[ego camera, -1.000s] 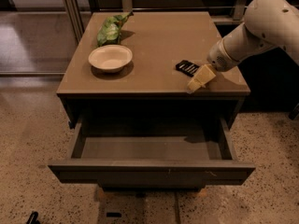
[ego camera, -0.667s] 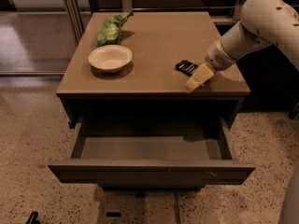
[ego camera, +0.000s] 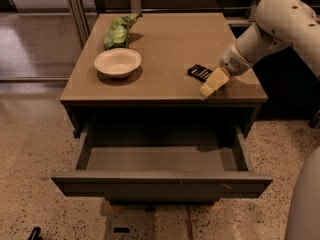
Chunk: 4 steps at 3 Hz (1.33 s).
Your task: Place rxbar chocolate into top drawer
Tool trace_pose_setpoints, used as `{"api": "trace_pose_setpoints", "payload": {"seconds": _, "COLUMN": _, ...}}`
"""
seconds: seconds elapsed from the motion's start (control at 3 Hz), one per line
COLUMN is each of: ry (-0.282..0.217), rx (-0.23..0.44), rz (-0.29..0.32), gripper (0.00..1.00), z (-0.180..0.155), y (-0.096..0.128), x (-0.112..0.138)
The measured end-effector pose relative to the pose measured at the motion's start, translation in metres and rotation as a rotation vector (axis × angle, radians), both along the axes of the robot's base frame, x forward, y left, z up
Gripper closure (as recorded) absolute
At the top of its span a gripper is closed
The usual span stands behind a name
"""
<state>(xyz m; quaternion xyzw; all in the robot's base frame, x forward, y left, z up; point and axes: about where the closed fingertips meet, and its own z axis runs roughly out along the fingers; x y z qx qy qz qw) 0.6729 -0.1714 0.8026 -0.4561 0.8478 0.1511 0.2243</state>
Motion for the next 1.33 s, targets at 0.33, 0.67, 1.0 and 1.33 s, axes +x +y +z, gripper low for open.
{"api": "trace_pose_setpoints", "payload": {"seconds": 0.33, "ry": 0.0, "rx": 0.0, "rz": 0.0, "gripper": 0.19, "z": 0.0, "y": 0.0, "x": 0.0}}
{"api": "trace_pose_setpoints", "payload": {"seconds": 0.67, "ry": 0.0, "rx": 0.0, "rz": 0.0, "gripper": 0.42, "z": -0.0001, "y": 0.0, "x": 0.0}}
{"api": "trace_pose_setpoints", "payload": {"seconds": 1.0, "ry": 0.0, "rx": 0.0, "rz": 0.0, "gripper": 0.66, "z": -0.0001, "y": 0.0001, "x": 0.0}}
{"api": "trace_pose_setpoints", "payload": {"seconds": 1.33, "ry": 0.0, "rx": 0.0, "rz": 0.0, "gripper": 0.89, "z": -0.0001, "y": 0.0001, "x": 0.0}}
